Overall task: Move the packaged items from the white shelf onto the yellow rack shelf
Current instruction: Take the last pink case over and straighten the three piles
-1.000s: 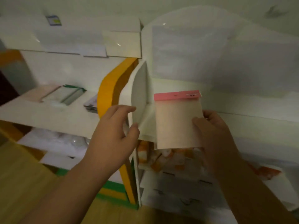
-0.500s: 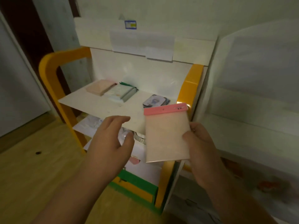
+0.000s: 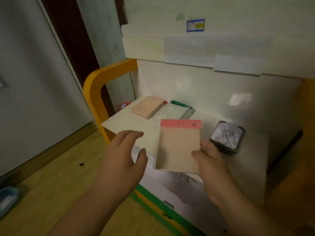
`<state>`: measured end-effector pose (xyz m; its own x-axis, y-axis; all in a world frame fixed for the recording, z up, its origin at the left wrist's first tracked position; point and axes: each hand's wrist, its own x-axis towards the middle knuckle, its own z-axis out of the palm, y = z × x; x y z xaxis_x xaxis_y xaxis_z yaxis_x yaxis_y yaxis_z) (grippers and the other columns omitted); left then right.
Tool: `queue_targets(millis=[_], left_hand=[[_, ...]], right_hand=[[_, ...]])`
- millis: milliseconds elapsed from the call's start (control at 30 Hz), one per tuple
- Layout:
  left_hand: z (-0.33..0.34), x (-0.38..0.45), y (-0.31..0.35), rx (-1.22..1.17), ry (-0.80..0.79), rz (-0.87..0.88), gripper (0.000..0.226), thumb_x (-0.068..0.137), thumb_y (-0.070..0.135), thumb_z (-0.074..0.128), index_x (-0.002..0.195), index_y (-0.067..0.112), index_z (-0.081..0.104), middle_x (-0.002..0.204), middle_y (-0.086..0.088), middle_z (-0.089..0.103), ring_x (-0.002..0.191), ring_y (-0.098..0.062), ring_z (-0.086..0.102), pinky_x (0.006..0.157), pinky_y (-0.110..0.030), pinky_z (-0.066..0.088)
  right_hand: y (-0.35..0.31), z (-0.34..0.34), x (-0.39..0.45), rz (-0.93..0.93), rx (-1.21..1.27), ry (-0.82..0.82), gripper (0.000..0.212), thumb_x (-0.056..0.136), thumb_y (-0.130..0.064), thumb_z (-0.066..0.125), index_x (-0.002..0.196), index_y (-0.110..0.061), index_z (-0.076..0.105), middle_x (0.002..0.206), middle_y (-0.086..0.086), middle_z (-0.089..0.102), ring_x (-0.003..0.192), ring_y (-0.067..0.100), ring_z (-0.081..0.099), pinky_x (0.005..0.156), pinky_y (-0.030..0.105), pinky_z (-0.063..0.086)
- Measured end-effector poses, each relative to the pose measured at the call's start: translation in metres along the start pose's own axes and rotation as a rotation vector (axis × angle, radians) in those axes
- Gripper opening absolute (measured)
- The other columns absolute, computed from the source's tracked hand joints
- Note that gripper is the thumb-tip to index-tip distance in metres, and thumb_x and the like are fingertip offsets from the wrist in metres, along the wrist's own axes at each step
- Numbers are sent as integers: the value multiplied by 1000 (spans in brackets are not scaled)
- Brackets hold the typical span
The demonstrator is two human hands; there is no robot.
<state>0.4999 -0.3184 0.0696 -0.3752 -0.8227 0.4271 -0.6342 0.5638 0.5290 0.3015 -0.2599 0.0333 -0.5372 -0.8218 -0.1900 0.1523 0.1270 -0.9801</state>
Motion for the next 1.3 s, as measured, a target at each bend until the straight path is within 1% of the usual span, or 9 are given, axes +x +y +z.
queue_targets(millis=[133, 333, 467, 700, 833, 933, 1033, 1133, 1300], left_hand=[[3, 48, -24, 35, -5, 19, 41, 91, 28, 57, 132, 29, 52, 124, 20, 42, 112, 1, 43, 94, -27, 46], [16, 114, -64, -54, -47, 26, 42, 89, 31, 56, 131, 31, 53, 133, 11, 49, 113, -11, 50, 92, -38, 52], [26, 160, -102, -101, -127, 80, 42, 92, 34, 55, 133, 35, 49, 134, 16, 45, 114, -11, 50, 91, -40, 52], [34, 238, -167, -152, -214, 226, 43, 93, 35, 53, 135, 31, 48, 133, 10, 49, 110, -6, 47, 85, -27, 43], [36, 263, -185, -208, -240, 274, 44, 93, 31, 56, 136, 27, 50, 131, 10, 49, 103, 0, 43, 84, -24, 42], [37, 272, -194, -232, -275, 292, 44, 93, 30, 57, 135, 26, 51, 131, 9, 48, 108, -7, 47, 86, -27, 44], [39, 277, -201, -248, -290, 323, 43, 92, 28, 58, 134, 25, 52, 130, 8, 49, 110, -10, 49, 88, -26, 41], [42, 280, -203, -244, -296, 342, 42, 91, 28, 59, 133, 26, 51, 129, 8, 49, 111, -11, 50, 89, -27, 41], [42, 283, -208, -231, -309, 361, 42, 90, 30, 59, 132, 28, 51, 128, 9, 50, 108, -10, 50, 87, -29, 43]], right_hand=[[-13, 33, 40, 21, -9, 19, 25, 91, -7, 51, 104, -26, 61, 99, 1, 71, 96, 23, 65, 94, 48, 51], [-23, 68, 77, 30, -17, 61, 27, 93, -7, 51, 106, -28, 60, 98, -2, 71, 95, 19, 66, 87, 40, 52], [-29, 94, 102, 19, -4, 180, 25, 94, -2, 50, 104, -23, 60, 96, 1, 71, 94, 27, 68, 93, 53, 52], [-31, 149, 135, 74, 45, 302, 27, 97, -8, 38, 115, -20, 55, 111, 8, 63, 98, 27, 61, 74, 41, 55], [-30, 177, 151, 183, 96, 369, 25, 100, -33, 42, 113, -16, 55, 106, 13, 62, 85, 27, 61, 58, 33, 50], [-28, 191, 156, 206, 322, 278, 67, 69, -75, 60, 102, -17, 56, 67, -1, 55, 52, 13, 45, 47, 24, 33], [-27, 200, 165, 216, 596, 168, 99, 34, -86, 72, 98, -13, 53, 64, 2, 41, 53, 15, 36, 54, 26, 30], [-24, 204, 166, 259, 822, -54, 116, 29, -86, 73, 112, -8, 53, 73, 8, 43, 60, 21, 41, 62, 31, 36], [-22, 203, 162, 200, 942, -305, 123, 44, -89, 67, 133, -7, 47, 96, 16, 49, 79, 26, 48, 74, 39, 41]])
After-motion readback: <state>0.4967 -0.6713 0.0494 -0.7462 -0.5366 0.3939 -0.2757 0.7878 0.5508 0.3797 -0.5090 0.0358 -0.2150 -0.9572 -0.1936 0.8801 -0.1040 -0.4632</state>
